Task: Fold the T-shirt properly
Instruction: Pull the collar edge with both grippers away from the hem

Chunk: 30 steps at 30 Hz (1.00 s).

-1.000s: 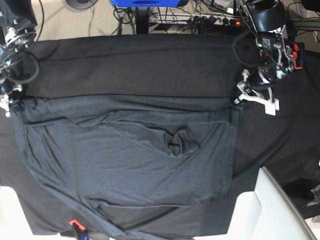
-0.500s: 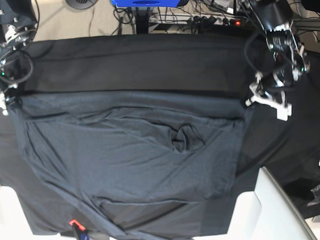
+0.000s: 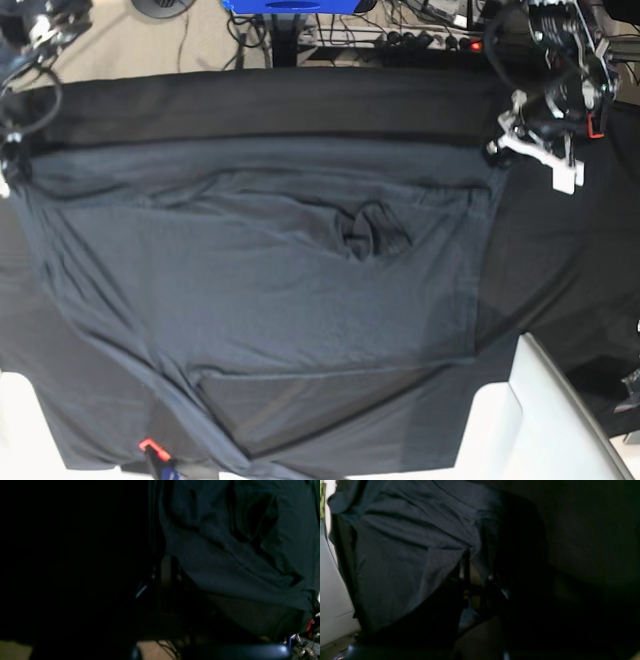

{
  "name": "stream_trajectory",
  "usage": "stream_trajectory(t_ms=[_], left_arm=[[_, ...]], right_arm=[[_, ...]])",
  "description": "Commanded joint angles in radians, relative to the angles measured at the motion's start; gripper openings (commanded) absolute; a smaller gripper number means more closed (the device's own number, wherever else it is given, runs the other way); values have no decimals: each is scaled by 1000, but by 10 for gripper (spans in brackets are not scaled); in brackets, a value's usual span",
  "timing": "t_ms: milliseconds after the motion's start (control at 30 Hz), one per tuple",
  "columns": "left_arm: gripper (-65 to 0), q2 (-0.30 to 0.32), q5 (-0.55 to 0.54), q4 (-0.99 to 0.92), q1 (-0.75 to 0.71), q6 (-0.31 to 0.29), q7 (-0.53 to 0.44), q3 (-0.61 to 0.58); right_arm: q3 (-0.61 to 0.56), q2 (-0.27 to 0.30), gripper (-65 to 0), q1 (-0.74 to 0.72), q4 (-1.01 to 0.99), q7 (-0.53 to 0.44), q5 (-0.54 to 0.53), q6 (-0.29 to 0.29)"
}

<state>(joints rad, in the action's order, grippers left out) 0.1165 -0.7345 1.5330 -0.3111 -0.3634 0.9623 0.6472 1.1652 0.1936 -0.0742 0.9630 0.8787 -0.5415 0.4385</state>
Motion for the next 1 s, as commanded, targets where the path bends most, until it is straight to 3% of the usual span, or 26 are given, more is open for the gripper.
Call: stream_trajectory(t_ms=[0, 467, 967], left_arm=[[-650, 9, -12, 33, -15, -1, -12, 7], [-650, -16, -13, 80, -153, -7, -13, 59], [-650, -16, -7, 74, -156, -7, -16, 56]], right_arm=[[3, 28, -648, 0, 23, -17, -13, 6], [3, 28, -647, 109, 27, -16, -15, 6], [3, 0, -648, 142, 27, -17, -15, 6]])
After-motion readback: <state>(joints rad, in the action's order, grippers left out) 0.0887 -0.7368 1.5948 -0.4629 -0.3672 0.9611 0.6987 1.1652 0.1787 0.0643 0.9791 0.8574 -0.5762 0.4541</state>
